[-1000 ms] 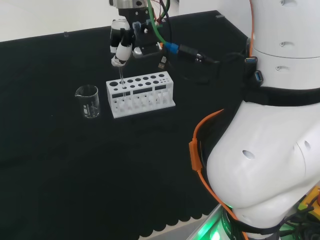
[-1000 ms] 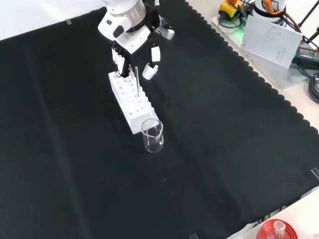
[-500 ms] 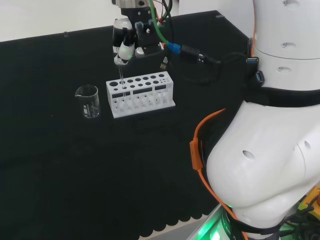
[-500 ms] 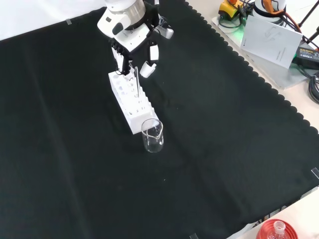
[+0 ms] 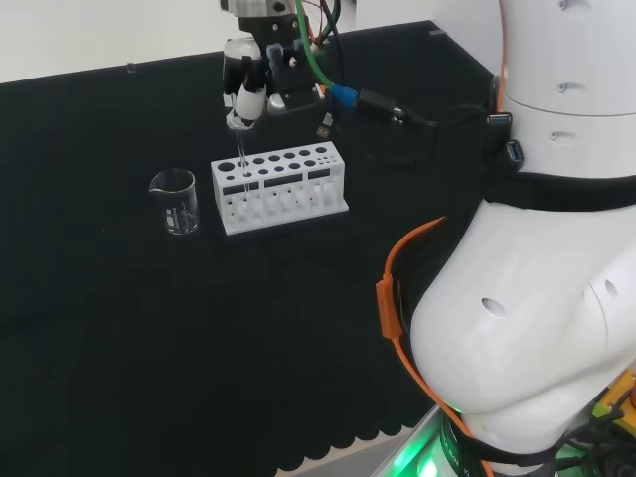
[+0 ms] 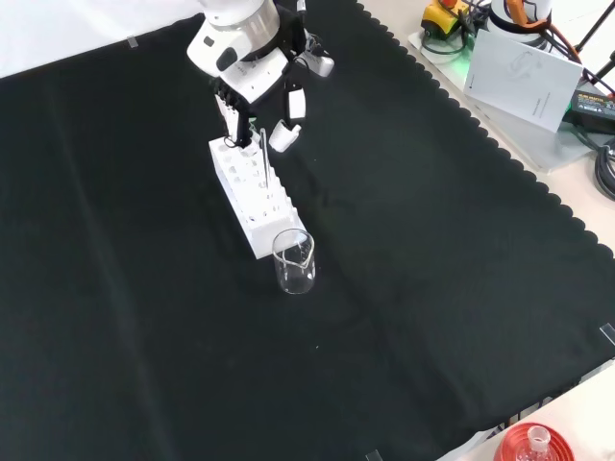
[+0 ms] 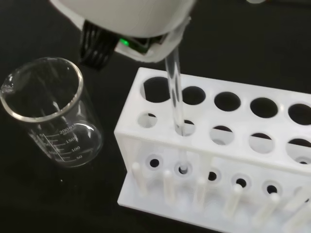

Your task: Take the glass rod from the white test tube rack.

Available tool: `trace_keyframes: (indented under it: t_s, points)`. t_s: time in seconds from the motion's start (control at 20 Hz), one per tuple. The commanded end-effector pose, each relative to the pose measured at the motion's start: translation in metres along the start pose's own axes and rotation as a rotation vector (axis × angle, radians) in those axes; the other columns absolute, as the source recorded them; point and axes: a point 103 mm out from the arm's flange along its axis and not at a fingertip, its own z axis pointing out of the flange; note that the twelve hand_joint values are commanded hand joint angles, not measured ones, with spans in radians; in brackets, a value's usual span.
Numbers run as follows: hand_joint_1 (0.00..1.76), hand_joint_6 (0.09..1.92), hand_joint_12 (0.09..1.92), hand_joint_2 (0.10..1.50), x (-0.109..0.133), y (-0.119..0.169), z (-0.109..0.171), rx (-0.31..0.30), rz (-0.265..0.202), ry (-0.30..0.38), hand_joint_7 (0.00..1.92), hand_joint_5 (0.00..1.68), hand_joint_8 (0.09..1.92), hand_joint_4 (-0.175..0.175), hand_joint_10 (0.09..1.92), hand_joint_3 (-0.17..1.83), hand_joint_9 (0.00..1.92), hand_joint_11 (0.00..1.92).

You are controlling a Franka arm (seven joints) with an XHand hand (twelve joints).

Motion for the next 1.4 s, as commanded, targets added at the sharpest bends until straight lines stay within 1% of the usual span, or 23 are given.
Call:
trace_keyframes:
  t_s: [0.05, 0.2, 0.3, 0.35, 0.4, 0.5, 0.6, 0.8, 0.85, 0.9, 0.95, 1.0, 1.05, 1.1, 1.15, 1.25, 1.3, 1.4]
  points:
    - [1.16, 0.69, 1.02, 0.56, 0.009, 0.005, 0.002, 0.007, -0.012, -0.005, 1.15, 0.96, 0.64, -0.175, 0.56, 0.75, 1.25, 1.31]
    - [1.17, 0.69, 1.0, 0.56, 0.011, 0.004, 0.002, 0.001, -0.017, -0.021, 1.16, 0.97, 0.64, -0.175, 0.55, 0.75, 1.26, 1.33]
    - [1.22, 0.67, 0.94, 0.56, 0.011, 0.004, 0.001, -0.003, -0.018, -0.027, 1.19, 0.98, 0.62, -0.175, 0.52, 0.76, 1.29, 1.4]
    - [1.21, 0.73, 0.91, 0.66, 0.01, 0.004, 0.0, -0.004, -0.018, -0.031, 1.21, 1.03, 0.61, -0.175, 0.5, 0.65, 1.31, 1.44]
    - [1.2, 0.75, 0.87, 0.76, 0.01, 0.003, -0.001, -0.002, -0.017, -0.034, 1.23, 1.08, 0.59, -0.175, 0.48, 0.5, 1.33, 1.47]
    - [1.2, 0.74, 0.8, 0.9, 0.009, 0.003, -0.002, -0.004, -0.016, -0.033, 1.26, 1.13, 0.56, -0.175, 0.43, 0.26, 1.37, 1.51]
    - [1.2, 0.73, 0.77, 0.95, 0.007, 0.002, -0.002, -0.008, -0.014, -0.034, 1.27, 1.14, 0.54, -0.175, 0.41, 0.17, 1.39, 1.53]
    - [1.2, 0.71, 0.74, 0.97, 0.008, 0.002, -0.004, -0.02, -0.018, -0.042, 1.3, 1.16, 0.53, -0.175, 0.39, 0.13, 1.42, 1.53]
    - [1.24, 0.69, 0.72, 0.96, 0.007, 0.002, -0.005, -0.024, -0.019, -0.04, 1.33, 1.15, 0.5, -0.161, 0.38, 0.13, 1.43, 1.53]
    - [1.27, 0.66, 0.7, 0.93, 0.007, 0.001, -0.006, -0.034, -0.019, -0.04, 1.37, 1.15, 0.46, -0.152, 0.37, 0.14, 1.44, 1.53]
    - [1.29, 0.64, 0.68, 0.9, 0.007, 0.001, -0.006, -0.039, -0.02, -0.038, 1.4, 1.16, 0.42, -0.152, 0.36, 0.19, 1.45, 1.52]
    - [1.34, 0.6, 0.66, 0.87, 0.006, 0.0, -0.007, -0.05, -0.021, -0.039, 1.39, 1.16, 0.41, -0.161, 0.4, 0.23, 1.45, 1.5]
    - [1.38, 0.59, 0.66, 0.84, 0.007, -0.001, -0.008, -0.057, -0.024, -0.041, 1.37, 1.15, 0.43, -0.168, 0.47, 0.27, 1.42, 1.48]
    - [1.4, 0.61, 0.68, 0.81, 0.007, -0.002, -0.009, -0.072, -0.028, -0.05, 1.34, 1.13, 0.49, -0.172, 0.58, 0.34, 1.38, 1.45]
    - [1.42, 0.67, 0.72, 0.76, 0.006, -0.004, -0.011, -0.082, -0.031, -0.06, 1.31, 1.1, 0.57, -0.174, 0.69, 0.45, 1.35, 1.42]
    - [1.43, 0.83, 0.79, 0.67, 0.009, -0.007, -0.014, -0.101, -0.035, -0.081, 1.25, 1.05, 0.75, -0.175, 0.88, 0.67, 1.3, 1.39]
    - [1.43, 0.87, 0.81, 0.64, 0.009, -0.008, -0.016, -0.106, -0.034, -0.083, 1.23, 1.04, 0.8, -0.175, 0.93, 0.73, 1.28, 1.38]
    - [1.43, 0.91, 0.83, 0.62, 0.009, -0.01, -0.019, -0.113, -0.034, -0.081, 1.22, 1.03, 0.84, -0.175, 0.99, 0.79, 1.27, 1.37]
